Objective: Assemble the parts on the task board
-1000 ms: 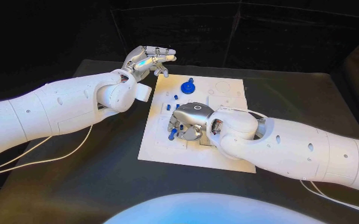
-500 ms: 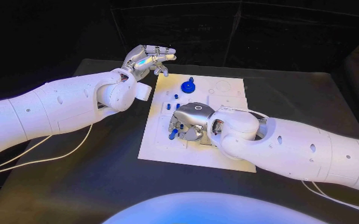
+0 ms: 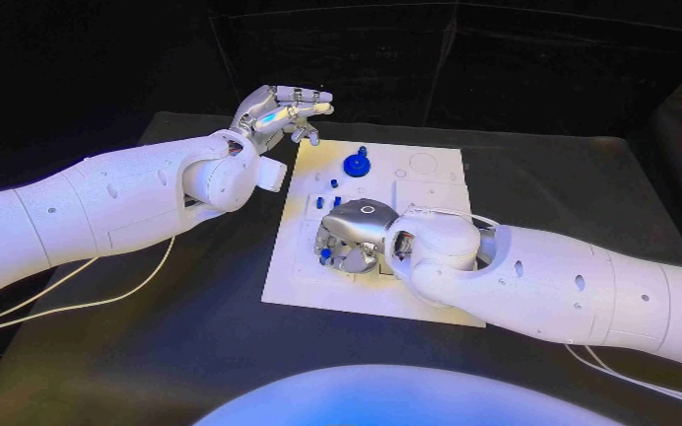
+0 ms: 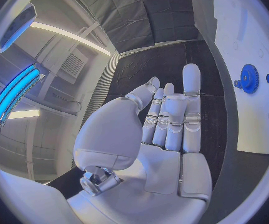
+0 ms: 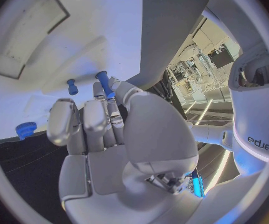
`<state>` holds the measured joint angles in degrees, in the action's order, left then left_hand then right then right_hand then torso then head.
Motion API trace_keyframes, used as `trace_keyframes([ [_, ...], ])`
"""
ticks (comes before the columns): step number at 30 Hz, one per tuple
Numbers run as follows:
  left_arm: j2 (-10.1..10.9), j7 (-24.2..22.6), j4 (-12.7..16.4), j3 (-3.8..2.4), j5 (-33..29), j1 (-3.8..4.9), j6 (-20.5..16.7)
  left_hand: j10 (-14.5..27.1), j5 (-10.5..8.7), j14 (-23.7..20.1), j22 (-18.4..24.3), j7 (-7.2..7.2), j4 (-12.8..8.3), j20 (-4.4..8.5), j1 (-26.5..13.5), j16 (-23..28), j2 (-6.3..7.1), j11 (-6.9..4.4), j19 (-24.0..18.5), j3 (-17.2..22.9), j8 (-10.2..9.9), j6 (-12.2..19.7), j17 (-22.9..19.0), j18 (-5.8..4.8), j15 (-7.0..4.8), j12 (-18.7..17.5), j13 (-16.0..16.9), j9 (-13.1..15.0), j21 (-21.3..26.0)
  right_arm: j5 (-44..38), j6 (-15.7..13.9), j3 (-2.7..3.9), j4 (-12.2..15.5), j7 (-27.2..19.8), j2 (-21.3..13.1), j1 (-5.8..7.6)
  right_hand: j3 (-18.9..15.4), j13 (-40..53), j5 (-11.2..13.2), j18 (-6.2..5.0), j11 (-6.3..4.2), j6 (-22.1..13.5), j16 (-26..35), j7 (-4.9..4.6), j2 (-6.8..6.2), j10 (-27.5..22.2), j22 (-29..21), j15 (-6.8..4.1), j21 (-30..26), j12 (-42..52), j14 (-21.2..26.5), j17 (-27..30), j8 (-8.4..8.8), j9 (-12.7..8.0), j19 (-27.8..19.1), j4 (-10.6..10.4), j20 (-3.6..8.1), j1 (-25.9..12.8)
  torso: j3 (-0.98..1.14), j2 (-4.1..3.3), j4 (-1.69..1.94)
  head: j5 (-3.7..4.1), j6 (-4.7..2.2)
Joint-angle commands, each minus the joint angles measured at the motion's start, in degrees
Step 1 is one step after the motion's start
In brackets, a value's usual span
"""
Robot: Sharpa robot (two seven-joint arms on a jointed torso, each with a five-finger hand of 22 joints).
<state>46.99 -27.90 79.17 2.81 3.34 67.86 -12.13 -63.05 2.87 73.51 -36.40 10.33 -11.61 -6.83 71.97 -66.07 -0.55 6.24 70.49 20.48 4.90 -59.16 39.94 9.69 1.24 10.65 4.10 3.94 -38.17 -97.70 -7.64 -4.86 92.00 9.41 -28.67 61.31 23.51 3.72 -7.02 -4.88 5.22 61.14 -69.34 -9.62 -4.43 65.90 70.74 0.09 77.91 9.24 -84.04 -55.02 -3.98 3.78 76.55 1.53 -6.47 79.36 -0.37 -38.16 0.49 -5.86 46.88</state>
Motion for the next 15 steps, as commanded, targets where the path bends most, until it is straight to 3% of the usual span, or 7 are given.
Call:
trace_keyframes([
  [1, 0.0, -0.3, 0.1, -0.05, -0.2, 0.09, 0.5, 0.3, -0.1, -0.2, 0.1, 0.25, 0.2, 0.08, 0.4, 0.4, 0.16, 0.09, -0.3, 0.0, 0.2, 0.0, -0.1, 0.77, -0.03, 0.3, 0.1, 0.0, 0.2, -0.5, 0.8, -0.15, 0.0, 0.3, 0.2, 0.04, -0.1, 0.0, -0.3, 0.23, 0.24, -0.5, -0.1, -0.06, -0.04, -0.4, -0.1, 0.41, -0.4, -0.3, -0.3, 0.1, 0.29, 0.0, -0.3, -0.4, -0.09, -0.7, -0.03, -0.01, 0.03, -0.03, 0.01],
  [10, 0.1, -0.3, 0.1, -0.05, -0.2, 0.1, 0.6, 0.3, -0.1, -0.2, 0.1, 0.25, 0.2, 0.08, 0.4, 0.4, 0.16, 0.09, -0.3, 0.0, 0.2, 0.0, -0.1, 0.77, -0.03, 0.3, 0.1, 0.0, 0.2, -0.6, -0.1, -0.26, 0.1, 0.1, 0.3, 0.04, -0.6, 0.0, -0.7, 0.22, 0.26, -2.7, -0.4, 0.05, -0.86, -0.5, 0.0, 0.52, -0.4, -0.8, -0.3, -0.1, 0.55, -0.2, -0.3, -0.8, -0.3, -1.5, 0.01, 0.02, 0.03, -0.08, 0.07],
  [15, 0.1, -0.3, 0.1, -0.05, -0.2, 0.1, 0.6, 0.3, -0.1, -0.2, 0.1, 0.25, 0.2, 0.08, 0.4, 0.4, 0.16, 0.09, -0.3, 0.0, 0.2, 0.0, -0.1, 0.77, -0.03, 0.3, 0.1, 0.0, 0.2, -0.6, -1.9, -0.27, 0.1, 0.4, 0.2, 0.04, -2.1, -0.1, -0.7, 0.03, 0.72, -5.9, -0.4, -0.05, -2.26, -3.0, -0.9, 0.88, -1.0, -2.1, -0.1, 0.2, 0.51, -0.2, -1.0, -1.5, -0.55, -2.9, 0.03, 0.01, -0.01, -0.15, 0.02],
])
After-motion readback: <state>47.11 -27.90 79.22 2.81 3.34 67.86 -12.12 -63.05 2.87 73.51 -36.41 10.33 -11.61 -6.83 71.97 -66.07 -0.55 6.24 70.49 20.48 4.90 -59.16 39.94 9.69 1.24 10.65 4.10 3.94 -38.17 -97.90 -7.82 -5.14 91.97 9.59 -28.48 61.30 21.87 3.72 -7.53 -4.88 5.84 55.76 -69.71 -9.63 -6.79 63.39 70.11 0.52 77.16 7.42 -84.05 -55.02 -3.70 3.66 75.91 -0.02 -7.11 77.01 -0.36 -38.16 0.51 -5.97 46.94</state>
